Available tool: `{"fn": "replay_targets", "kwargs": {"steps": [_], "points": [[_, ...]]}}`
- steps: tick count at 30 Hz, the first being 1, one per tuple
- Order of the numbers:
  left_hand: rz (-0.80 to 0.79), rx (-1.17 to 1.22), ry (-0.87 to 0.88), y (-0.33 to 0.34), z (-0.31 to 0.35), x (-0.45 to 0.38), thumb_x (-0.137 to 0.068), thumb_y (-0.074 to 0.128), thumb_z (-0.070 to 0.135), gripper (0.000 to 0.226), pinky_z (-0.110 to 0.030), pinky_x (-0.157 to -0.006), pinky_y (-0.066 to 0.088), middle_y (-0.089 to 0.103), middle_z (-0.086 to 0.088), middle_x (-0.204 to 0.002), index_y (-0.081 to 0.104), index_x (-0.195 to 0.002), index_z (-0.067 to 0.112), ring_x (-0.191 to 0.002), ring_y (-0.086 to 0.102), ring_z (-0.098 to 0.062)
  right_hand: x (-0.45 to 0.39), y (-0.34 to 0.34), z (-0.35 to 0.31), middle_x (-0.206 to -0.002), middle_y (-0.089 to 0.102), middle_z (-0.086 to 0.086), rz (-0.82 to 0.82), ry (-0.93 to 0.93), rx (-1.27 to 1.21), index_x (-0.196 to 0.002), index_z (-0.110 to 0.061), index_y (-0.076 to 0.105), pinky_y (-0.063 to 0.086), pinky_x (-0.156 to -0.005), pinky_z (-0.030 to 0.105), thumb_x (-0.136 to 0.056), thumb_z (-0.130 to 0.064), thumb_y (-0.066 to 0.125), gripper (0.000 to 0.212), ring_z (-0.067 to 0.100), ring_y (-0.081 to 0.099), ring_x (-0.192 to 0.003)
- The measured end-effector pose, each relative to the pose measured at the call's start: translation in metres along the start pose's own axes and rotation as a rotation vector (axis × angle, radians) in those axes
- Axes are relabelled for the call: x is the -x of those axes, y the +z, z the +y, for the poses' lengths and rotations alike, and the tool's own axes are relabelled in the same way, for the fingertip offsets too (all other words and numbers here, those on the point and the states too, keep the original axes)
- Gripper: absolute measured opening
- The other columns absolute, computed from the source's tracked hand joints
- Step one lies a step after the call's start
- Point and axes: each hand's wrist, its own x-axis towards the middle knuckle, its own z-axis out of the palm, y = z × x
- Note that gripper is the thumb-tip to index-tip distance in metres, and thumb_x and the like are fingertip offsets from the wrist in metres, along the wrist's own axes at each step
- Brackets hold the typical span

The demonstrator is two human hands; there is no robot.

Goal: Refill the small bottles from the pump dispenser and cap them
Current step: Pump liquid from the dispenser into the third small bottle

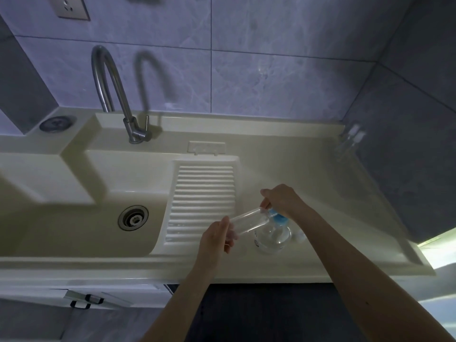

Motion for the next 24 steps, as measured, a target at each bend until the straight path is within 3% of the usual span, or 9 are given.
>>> {"fn": "replay_targets", "kwargs": {"steps": [3,6,10,12,15,19,22,24], "points": [[-0.003,0.005,-0.019,0.001,0.0,0.0,-0.1,0.041,0.029,0.034,-0.017,-0.04,0.036,0.064,-0.009,-0.07,0.061,-0.089,0.004,-0.041,0.048,-0.006,0.0,0.0,-0.002,-0.076,0.073,-0.001,-0.021,0.007,-0.032,-0.073,-0.011,0.075,0.046,-0.078,0.027,-0.092,-0.033,0.048,0.04,0.024,0.068,-0.087],[0.007,-0.012,-0.013,0.002,0.001,0.002,-0.101,0.039,0.03,0.036,-0.017,-0.041,0.037,0.064,-0.008,-0.068,0.061,-0.088,0.005,-0.041,0.048,-0.006,0.003,-0.003,-0.004,-0.083,0.071,0.003,-0.085,0.035,-0.142,-0.087,-0.004,0.073,0.045,-0.085,0.029,-0.095,-0.036,0.049,0.041,0.023,0.064,-0.088],[0.001,-0.016,0.021,0.002,0.003,0.005,-0.101,0.038,0.029,0.037,-0.019,-0.042,0.037,0.062,-0.01,-0.069,0.06,-0.085,0.005,-0.044,0.048,-0.009,0.008,-0.016,-0.006,-0.092,0.071,0.01,-0.175,0.041,-0.29,-0.096,-0.005,0.068,0.043,-0.078,0.029,-0.098,-0.041,0.043,0.044,0.022,0.064,-0.086],[0.005,-0.019,0.052,0.001,0.003,0.007,-0.101,0.039,0.028,0.035,-0.019,-0.044,0.037,0.061,-0.01,-0.069,0.059,-0.084,0.005,-0.047,0.048,-0.011,0.008,-0.017,-0.006,-0.096,0.07,0.008,-0.115,0.049,-0.182,-0.093,-0.007,0.067,0.042,-0.081,0.031,-0.097,-0.042,0.044,0.042,0.023,0.063,-0.09],[0.008,-0.015,0.071,0.001,0.001,0.009,-0.1,0.04,0.028,0.032,-0.02,-0.045,0.037,0.06,-0.007,-0.068,0.059,-0.085,0.006,-0.05,0.048,-0.012,0.004,-0.013,-0.003,-0.092,0.064,0.003,-0.026,0.096,-0.009,-0.097,-0.003,0.066,0.044,-0.078,0.031,-0.094,-0.039,0.045,0.041,0.018,0.058,-0.077],[0.031,-0.019,0.049,0.002,-0.005,0.009,-0.1,0.041,0.027,0.031,-0.021,-0.045,0.036,0.06,-0.006,-0.068,0.059,-0.085,0.007,-0.051,0.049,-0.013,0.001,-0.009,0.003,-0.105,0.067,0.013,0.033,0.083,0.111,-0.097,-0.001,0.063,0.046,-0.074,0.031,-0.093,-0.033,0.043,0.038,0.021,0.057,-0.075],[0.035,-0.016,0.041,0.002,-0.008,0.007,-0.099,0.042,0.028,0.032,-0.02,-0.044,0.036,0.059,-0.004,-0.066,0.059,-0.085,0.006,-0.05,0.048,-0.012,0.001,-0.006,0.006,-0.103,0.066,0.016,0.084,0.084,0.156,-0.103,-0.001,0.065,0.046,-0.076,0.033,-0.095,-0.034,0.042,0.041,0.024,0.054,-0.08],[0.035,-0.022,0.041,0.002,-0.008,0.005,-0.099,0.042,0.029,0.032,-0.019,-0.043,0.036,0.058,-0.004,-0.065,0.059,-0.086,0.006,-0.049,0.048,-0.011,0.001,-0.004,0.006,-0.097,0.068,0.013,0.106,0.076,0.188,-0.095,-0.002,0.069,0.044,-0.071,0.029,-0.093,-0.034,0.041,0.042,0.023,0.057,-0.076]]}}
